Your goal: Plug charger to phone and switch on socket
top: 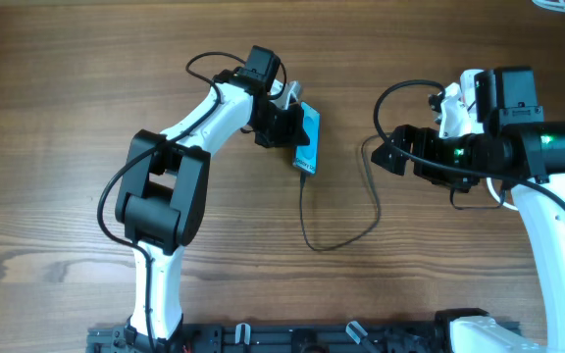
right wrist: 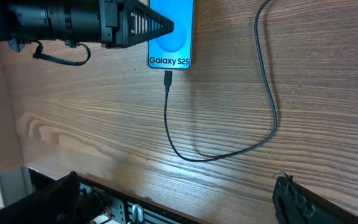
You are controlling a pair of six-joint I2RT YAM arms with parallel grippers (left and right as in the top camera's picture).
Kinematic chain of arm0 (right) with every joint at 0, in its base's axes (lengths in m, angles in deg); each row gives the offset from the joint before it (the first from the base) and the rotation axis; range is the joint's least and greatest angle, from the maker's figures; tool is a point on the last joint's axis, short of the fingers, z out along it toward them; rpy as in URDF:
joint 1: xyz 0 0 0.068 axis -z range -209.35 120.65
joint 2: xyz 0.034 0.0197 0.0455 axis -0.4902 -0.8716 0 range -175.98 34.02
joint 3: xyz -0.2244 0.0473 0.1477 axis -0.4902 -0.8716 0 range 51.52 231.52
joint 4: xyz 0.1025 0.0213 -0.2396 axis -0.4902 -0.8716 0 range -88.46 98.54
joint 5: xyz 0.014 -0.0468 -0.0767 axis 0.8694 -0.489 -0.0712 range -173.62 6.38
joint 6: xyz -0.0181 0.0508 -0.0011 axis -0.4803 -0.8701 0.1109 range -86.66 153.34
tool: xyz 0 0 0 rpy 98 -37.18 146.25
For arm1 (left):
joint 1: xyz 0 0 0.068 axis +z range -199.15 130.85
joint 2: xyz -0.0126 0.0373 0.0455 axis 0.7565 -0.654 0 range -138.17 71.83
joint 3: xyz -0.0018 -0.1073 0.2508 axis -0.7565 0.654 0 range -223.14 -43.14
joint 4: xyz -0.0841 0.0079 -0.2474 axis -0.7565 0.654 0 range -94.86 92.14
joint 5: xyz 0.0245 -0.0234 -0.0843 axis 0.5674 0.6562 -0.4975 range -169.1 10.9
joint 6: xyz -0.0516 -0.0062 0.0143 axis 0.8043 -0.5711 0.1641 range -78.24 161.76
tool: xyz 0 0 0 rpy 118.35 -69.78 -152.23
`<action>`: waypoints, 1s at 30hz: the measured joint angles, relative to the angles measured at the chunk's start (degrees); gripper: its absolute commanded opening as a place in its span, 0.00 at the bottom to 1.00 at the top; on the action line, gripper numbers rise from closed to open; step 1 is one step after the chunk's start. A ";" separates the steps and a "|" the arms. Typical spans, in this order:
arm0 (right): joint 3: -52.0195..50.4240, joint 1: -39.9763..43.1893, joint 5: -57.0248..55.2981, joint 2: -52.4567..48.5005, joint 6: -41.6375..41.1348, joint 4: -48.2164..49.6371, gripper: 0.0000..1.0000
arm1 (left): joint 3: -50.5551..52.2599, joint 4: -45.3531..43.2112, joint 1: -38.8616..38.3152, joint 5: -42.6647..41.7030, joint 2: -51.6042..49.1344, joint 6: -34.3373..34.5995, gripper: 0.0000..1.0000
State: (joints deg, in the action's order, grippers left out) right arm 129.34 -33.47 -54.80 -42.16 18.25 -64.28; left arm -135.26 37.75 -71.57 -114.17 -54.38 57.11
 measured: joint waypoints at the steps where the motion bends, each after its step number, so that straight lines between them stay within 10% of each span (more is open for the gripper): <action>1: -0.11 0.00 0.00 0.00 0.00 0.00 1.00 | 0.00 -0.24 0.00 0.17 0.00 0.00 0.06; 30: -1.73 0.00 -0.83 -0.07 2.89 -3.91 1.00 | 1.86 2.16 0.02 4.28 0.00 0.39 0.73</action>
State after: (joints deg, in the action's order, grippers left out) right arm 127.62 -33.47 -55.63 -42.23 21.13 -68.19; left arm -133.40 39.92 -71.55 -109.88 -54.38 57.50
